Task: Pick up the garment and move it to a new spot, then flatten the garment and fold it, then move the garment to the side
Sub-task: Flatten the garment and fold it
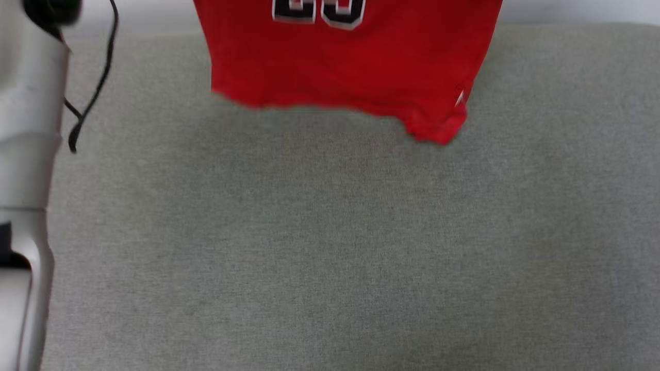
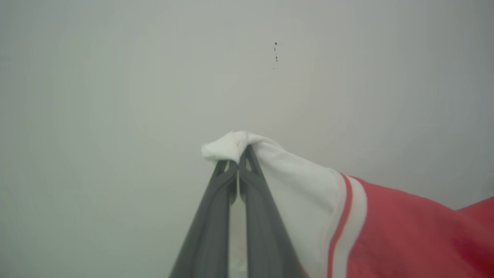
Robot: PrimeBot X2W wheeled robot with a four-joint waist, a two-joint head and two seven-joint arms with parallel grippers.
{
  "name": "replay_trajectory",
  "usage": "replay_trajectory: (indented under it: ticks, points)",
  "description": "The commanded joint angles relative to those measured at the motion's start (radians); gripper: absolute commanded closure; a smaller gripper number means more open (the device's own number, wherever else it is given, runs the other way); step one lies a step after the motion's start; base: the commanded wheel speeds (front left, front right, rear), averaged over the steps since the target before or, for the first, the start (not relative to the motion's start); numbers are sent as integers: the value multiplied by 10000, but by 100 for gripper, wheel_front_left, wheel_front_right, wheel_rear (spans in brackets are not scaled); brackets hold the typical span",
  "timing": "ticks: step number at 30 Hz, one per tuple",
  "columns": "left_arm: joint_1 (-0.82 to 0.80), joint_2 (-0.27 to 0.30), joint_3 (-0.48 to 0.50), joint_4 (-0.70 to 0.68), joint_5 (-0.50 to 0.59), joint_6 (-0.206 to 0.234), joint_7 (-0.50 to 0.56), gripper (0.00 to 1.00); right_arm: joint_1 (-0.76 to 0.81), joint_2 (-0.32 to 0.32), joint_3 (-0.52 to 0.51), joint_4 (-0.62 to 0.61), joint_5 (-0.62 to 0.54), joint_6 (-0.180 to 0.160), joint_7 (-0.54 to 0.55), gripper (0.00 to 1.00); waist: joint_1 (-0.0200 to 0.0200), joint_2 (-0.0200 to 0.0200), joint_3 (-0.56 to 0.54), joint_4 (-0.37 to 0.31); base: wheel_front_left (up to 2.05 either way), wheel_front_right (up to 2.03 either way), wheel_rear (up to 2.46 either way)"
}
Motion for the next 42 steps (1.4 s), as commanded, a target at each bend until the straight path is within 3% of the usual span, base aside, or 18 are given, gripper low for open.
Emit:
replay_trajectory:
  ticks: [1, 10, 19, 31, 37, 42]
  points:
    - [-241, -15, 23, 86, 51, -50, -140, 100, -299, 3, -7, 95, -91, -7, -145, 100, -2, 0, 430, -57, 0, 0, 0]
    - [-2487, -82, 213, 1332, 161, -154, -1387, 100, -2995, 203, 483, 1390, -563, -7, -1758, 100, -2, 0, 1492, -226, 0, 0, 0]
    - [-2879, -288, 201, 2364, -19, -414, -1934, 100, -3675, 437, 1499, 2551, -17, -7, -2480, 100, -2, 0, 2346, -156, 0, 0, 0]
    - [-1845, -711, 195, 3962, -518, -1048, -2404, 100, -2611, 870, 2222, 4122, 1115, -7, -2925, 100, -2, 0, 2701, -72, 0, 0, 0]
    - [-4, -707, 313, 4079, -801, -1240, -2577, 100, -670, 768, 2663, 4121, 1923, -7, -3611, 100, -2, 0, 1672, -82, 0, 0, 0]
    - [2333, -521, 652, 2996, -701, -1219, -2597, 100, 1521, 434, 3163, 3654, 2620, -7, -4046, 100, -2, 0, 421, -84, 0, 0, 0]
